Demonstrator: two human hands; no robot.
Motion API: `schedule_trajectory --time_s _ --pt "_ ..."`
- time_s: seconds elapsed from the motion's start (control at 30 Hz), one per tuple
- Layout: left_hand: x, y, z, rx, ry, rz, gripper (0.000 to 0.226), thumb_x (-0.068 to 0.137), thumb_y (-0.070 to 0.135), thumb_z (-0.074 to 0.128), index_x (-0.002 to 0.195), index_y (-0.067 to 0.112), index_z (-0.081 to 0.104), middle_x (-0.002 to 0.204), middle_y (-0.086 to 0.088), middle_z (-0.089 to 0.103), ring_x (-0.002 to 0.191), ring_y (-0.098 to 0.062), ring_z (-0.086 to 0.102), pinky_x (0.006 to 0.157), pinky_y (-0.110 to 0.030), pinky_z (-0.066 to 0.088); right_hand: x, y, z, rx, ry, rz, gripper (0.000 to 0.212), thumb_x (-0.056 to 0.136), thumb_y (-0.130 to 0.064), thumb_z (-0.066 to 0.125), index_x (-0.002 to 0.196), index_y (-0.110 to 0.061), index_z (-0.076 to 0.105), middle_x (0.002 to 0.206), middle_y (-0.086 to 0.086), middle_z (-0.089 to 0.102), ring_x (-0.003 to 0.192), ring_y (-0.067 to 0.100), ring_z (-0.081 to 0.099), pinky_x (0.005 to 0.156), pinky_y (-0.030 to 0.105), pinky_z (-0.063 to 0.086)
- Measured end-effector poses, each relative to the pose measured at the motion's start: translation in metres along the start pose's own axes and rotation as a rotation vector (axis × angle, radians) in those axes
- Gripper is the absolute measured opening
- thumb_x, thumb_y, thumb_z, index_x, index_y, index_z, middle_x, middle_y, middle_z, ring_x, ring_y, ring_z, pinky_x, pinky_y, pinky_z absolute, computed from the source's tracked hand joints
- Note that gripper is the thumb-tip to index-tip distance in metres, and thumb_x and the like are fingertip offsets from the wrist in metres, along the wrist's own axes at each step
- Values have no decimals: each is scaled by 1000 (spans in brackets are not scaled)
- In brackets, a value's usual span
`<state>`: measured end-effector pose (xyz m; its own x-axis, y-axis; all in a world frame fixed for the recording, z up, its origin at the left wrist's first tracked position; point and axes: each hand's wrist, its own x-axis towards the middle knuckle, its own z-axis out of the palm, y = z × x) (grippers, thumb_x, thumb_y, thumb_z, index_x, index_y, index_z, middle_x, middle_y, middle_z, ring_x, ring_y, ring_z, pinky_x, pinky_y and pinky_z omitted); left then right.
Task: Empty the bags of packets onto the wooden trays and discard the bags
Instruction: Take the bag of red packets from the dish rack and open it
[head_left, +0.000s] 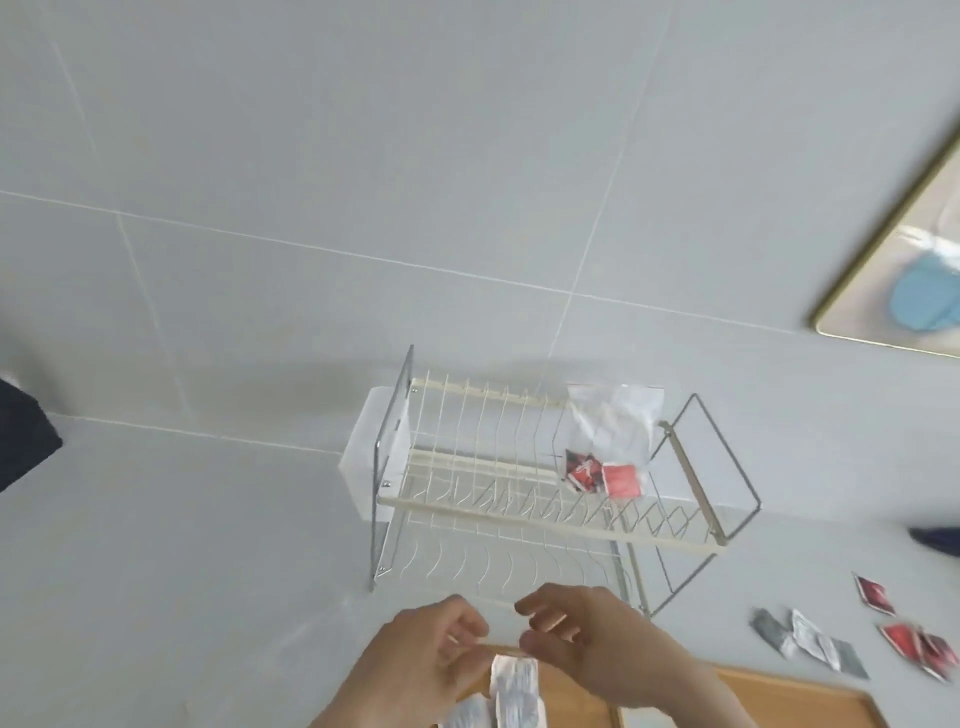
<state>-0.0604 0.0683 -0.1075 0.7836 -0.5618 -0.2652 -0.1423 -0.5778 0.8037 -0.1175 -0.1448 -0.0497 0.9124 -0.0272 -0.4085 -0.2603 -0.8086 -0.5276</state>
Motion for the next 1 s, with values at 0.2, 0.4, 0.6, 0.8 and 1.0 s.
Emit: schedule_trajectory --time_s 0.2,0.4,0.6,0.8,1.0 --pt "36 93 -11 -209 -75 259 13 88 42 67 100 36 70 100 18 73 87 -4 70 80 -22 56 -26 13 -87 316 254 -21 20 94 -35 66 114 -36 71 104 -9 77 94 7 73 89 28 57" --pt "83 156 -29 -560 114 240 12 96 23 62 105 24 70 103 3 77 90 -12 74 85 -35 57 6 23 -132 624 569 51 14 95 -21 66 107 -23 73 103 6 78 89 18 77 87 39 62" --pt "156 162 -29 -457 332 60 40 89 33 66 128 30 56 130 6 63 105 -8 63 101 -41 50 65 45 -139 594 759 248 40 92 -32 67 130 -22 58 121 0 66 104 19 65 86 34 50" --pt "193 158 -12 -325 133 0 91 90 35 68 159 33 8 167 -3 14 153 -25 21 119 -42 27 96 63 -143 523 611 278 77 94 -33 66 156 -20 22 160 9 36 144 29 40 115 44 38" --pt "209 162 15 -291 88 -182 101 89 49 65 159 34 -6 167 -12 -16 156 -34 8 122 -47 22 113 72 -135 694 589 269 84 92 -30 68 158 -22 17 164 6 29 149 26 33 118 47 36"
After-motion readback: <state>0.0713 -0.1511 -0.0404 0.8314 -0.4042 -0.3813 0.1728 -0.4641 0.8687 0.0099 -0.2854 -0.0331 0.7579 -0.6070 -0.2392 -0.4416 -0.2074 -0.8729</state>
